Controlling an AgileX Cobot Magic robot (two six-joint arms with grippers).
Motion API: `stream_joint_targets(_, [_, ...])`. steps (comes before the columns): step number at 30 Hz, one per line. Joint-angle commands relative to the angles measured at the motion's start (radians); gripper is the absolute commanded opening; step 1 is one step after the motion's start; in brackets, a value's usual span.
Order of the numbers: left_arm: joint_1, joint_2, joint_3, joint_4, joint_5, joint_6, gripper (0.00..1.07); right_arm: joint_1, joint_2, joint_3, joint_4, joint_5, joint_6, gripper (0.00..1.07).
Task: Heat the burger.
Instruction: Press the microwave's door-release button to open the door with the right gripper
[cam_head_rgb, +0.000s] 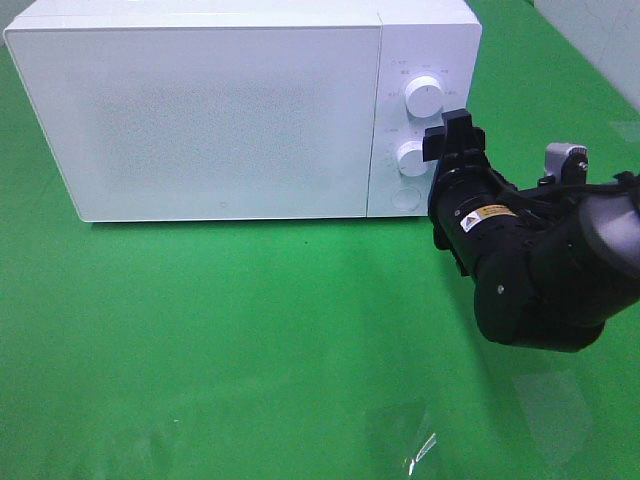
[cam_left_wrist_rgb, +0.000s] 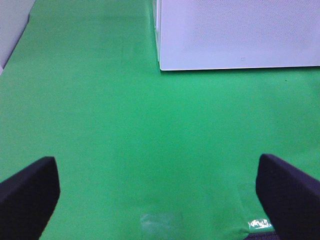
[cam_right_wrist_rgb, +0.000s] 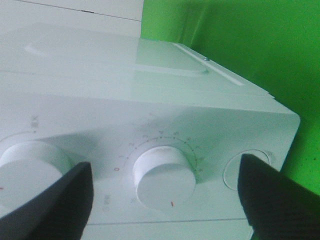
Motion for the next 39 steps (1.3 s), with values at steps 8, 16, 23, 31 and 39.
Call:
stream_joint_targets(8, [0.0, -0.015, -0.001, -0.009, -0.016, 0.0, 1.01, -0.004, -0.176, 0.099, -0.142, 0.177, -0.255, 0.76])
stream_joint_targets(16, [0.0, -0.015, -0.001, -0.009, -0.016, 0.0, 1.01, -0.004, -0.323, 0.101, -0.195, 0.484, -0.636, 0.76])
stream_joint_targets(23, [0.0, -0.015, -0.001, -0.009, -0.016, 0.0, 1.01, -0.061, -0.438, 0.095, -0.255, 0.733, -0.89, 0.76])
stream_joint_targets(31, [0.0, -0.015, -0.001, -0.009, -0.016, 0.0, 1.01, -0.12, -0.606, -0.032, -0.563, 1.199, -0.999, 0.76])
stream_joint_targets(39, [0.0, -0.015, -0.001, -0.009, -0.016, 0.0, 1.01, -0.12, -0.76, -0.112, -0.721, 1.615, -1.0, 0.76])
